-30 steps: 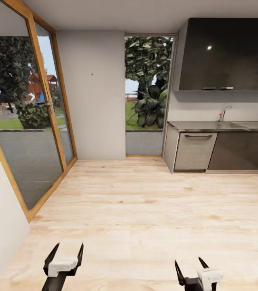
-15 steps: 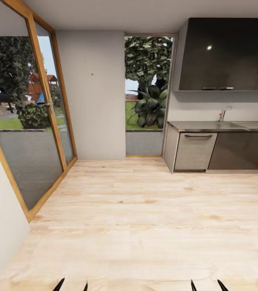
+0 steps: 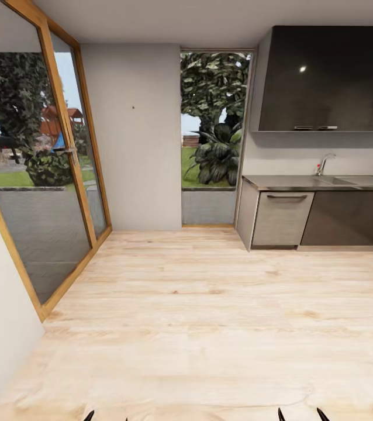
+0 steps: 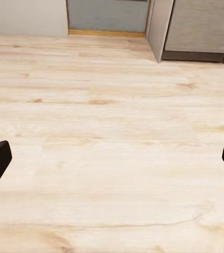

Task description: Put the three can of soda from the living room inside the tash can in the kitchen.

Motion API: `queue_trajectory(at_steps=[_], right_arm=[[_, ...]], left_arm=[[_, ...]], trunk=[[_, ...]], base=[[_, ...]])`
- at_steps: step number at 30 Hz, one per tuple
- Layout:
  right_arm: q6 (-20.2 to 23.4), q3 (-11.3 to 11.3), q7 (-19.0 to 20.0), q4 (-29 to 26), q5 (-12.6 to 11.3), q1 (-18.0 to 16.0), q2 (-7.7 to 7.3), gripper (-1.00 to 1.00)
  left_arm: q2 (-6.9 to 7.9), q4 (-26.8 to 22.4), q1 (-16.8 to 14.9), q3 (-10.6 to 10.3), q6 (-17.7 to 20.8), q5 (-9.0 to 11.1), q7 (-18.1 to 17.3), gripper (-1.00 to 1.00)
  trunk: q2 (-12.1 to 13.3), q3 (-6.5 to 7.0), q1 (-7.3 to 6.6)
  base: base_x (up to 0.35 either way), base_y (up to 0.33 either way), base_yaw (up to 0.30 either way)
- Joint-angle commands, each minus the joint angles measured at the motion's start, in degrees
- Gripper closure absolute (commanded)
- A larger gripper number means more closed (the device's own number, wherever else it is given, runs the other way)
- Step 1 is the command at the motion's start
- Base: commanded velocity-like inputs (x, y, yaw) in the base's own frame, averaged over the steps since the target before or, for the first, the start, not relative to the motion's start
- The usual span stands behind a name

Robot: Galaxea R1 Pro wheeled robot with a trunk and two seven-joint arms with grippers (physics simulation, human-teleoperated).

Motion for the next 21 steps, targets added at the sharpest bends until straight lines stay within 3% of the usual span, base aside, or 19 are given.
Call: queue_trajectory(at_steps=[1,21], right_arm=[[0.0,0.0,0.0,0.0,0.0,0.0,0.0,-1.0],[0.0,0.0,-0.1,0.1,0.0,0.0,0.19,-1.0]], left_arm=[[0.0,0.0,0.0,0.0,0.0,0.0,0.0,-1.0],[0.0,0.0,0.0,0.0,0.1,-0.1,0.0,-1.0]], trunk=[[0.0,0.0,0.0],[0.0,0.12,0.0]], base=[[0.0,0.0,0.0],[0.0,0.0,-0.004]])
